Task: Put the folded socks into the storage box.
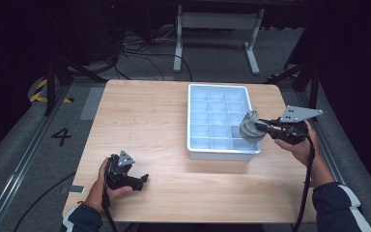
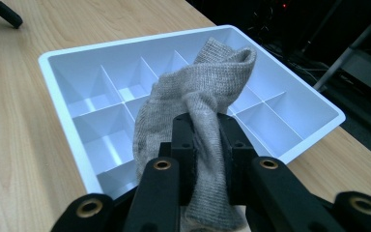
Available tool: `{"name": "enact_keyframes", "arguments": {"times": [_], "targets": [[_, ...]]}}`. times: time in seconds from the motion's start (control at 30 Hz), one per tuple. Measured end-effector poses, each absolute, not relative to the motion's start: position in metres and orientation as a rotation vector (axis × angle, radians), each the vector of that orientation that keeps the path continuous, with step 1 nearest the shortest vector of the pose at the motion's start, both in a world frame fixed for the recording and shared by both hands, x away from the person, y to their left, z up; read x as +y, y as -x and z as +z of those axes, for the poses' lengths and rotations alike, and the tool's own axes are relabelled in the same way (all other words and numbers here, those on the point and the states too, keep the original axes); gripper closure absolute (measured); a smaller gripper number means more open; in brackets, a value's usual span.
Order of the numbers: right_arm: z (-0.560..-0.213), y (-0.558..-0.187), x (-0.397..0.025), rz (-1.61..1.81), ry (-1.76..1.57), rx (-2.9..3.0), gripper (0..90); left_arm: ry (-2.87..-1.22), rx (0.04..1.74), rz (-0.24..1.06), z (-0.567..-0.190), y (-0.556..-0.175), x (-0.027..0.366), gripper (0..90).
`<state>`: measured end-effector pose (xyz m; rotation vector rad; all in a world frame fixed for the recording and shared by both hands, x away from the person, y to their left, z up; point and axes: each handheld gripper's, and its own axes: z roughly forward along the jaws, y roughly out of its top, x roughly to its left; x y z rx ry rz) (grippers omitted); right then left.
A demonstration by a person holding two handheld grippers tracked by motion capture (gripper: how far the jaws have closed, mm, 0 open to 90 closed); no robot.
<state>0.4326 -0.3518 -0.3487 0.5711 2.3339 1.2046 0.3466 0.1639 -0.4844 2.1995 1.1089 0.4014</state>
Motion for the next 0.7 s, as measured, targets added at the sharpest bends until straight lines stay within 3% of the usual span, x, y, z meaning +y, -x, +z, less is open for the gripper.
{"name": "enact_keyframes", "arguments": {"times": [0.7], "targets": [[-0.381,-0.476,-0.327,0.915,-0.589,2.482,80.0,-2.199,1.109,0.402,-0.484,-0.347,0.164,0.4]]}}
